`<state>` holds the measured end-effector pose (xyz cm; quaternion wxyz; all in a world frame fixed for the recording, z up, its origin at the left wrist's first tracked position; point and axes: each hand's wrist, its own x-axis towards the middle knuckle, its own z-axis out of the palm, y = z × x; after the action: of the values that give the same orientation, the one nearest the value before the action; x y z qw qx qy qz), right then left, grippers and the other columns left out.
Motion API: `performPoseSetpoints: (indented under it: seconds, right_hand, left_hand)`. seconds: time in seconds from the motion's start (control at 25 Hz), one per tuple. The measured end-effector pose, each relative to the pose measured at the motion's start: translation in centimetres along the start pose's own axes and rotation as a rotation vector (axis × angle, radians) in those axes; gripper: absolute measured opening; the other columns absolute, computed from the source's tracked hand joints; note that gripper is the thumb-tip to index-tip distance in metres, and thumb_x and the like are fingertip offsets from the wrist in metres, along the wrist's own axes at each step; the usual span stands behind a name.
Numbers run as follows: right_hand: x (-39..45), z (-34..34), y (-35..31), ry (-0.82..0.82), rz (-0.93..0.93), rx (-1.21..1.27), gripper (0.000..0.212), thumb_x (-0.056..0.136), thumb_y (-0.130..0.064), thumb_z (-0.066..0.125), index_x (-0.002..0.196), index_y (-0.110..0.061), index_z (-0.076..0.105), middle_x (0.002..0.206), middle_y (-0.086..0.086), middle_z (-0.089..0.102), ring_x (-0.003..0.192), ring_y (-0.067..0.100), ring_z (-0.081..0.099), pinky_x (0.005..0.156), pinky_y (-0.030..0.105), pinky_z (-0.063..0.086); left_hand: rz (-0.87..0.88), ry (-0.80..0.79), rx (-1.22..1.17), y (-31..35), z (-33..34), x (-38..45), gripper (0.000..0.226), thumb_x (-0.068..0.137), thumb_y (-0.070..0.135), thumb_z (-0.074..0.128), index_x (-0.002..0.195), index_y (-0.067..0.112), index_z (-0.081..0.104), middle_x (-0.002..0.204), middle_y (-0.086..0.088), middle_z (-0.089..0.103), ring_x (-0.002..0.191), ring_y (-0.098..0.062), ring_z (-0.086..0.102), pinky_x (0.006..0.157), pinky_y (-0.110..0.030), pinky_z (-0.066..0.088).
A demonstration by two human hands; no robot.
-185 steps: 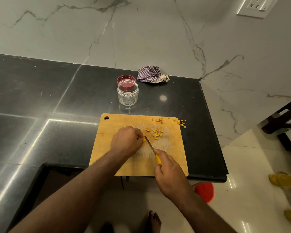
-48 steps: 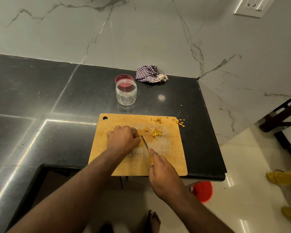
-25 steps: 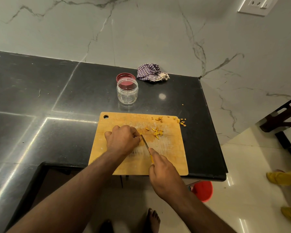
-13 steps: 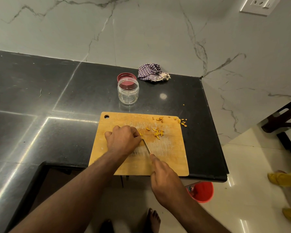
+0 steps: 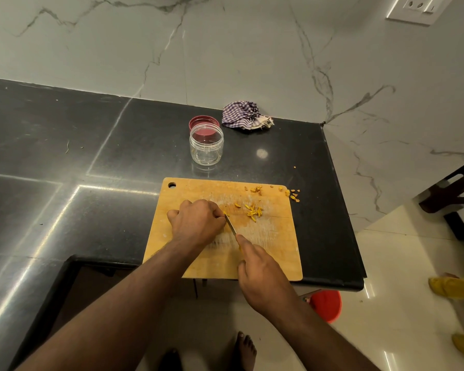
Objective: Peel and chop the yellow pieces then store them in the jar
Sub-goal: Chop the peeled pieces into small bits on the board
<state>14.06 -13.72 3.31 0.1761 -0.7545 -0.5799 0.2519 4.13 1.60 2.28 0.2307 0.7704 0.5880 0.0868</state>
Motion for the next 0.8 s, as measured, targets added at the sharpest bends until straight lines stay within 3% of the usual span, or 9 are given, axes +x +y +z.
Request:
performPoseSetpoints:
  seconds: [0.16,0.24,0.44,0.6,0.8]
  right_hand:
    - [-0.2,0.0,0.4,-0.019,0.003,0.011,0.056,0.102,-0.022,0.036,0.155,-0.026,0.020,0.143,0.000,0.045,0.122,0.014,0.047,0.102,0.030,0.041]
    - [-1.3,-0.1,0.6,-0.023,0.004,0.050,0.055,0.102,-0.021,0.036,0.155,-0.026,0.022,0.149,-0.003,0.041,0.130,0.010,0.042,0.108,0.024,0.035]
    - [-2.4,-0.7,1.1,0.056,0.022,0.128,0.053,0.102,-0.020,0.037,0.154,-0.026,0.027,0.151,-0.008,0.040,0.132,0.002,0.038,0.105,0.011,0.027]
    - [-2.0,-0.9,1.2,0.076,0.010,0.140,0.052,0.101,-0.019,0.039,0.152,-0.027,0.030,0.150,-0.008,0.042,0.133,0.002,0.038,0.107,0.014,0.029]
    - [-1.3,-1.0,1.8,0.046,0.016,0.117,0.052,0.101,-0.018,0.040,0.152,-0.027,0.032,0.148,-0.004,0.044,0.132,0.007,0.041,0.106,0.017,0.031]
  left_hand:
    - [-0.007,-0.009,0.011,0.1,0.0,0.1,0.011,0.085,0.043,0.062,0.085,0.038,0.071,0.087,0.019,0.063,0.099,-0.012,0.045,0.080,-0.041,0.027]
    - [-0.010,-0.018,0.017,0.2,0.0,0.1,0.010,0.086,0.044,0.062,0.085,0.039,0.070,0.087,0.019,0.063,0.100,-0.013,0.046,0.081,-0.041,0.027]
    - [0.002,-0.063,0.000,-0.1,-0.4,0.1,0.011,0.089,0.040,0.061,0.092,0.041,0.072,0.100,0.020,0.065,0.109,-0.015,0.047,0.083,-0.043,0.027]
    - [0.009,-0.076,-0.058,-0.4,-1.5,0.2,0.023,0.093,0.028,0.058,0.103,0.041,0.073,0.116,0.021,0.065,0.114,-0.016,0.050,0.086,-0.042,0.028]
    - [-0.024,-0.046,-0.107,-2.2,-2.6,1.0,0.019,0.091,0.027,0.060,0.098,0.040,0.073,0.114,0.019,0.068,0.106,-0.012,0.058,0.096,-0.044,0.040]
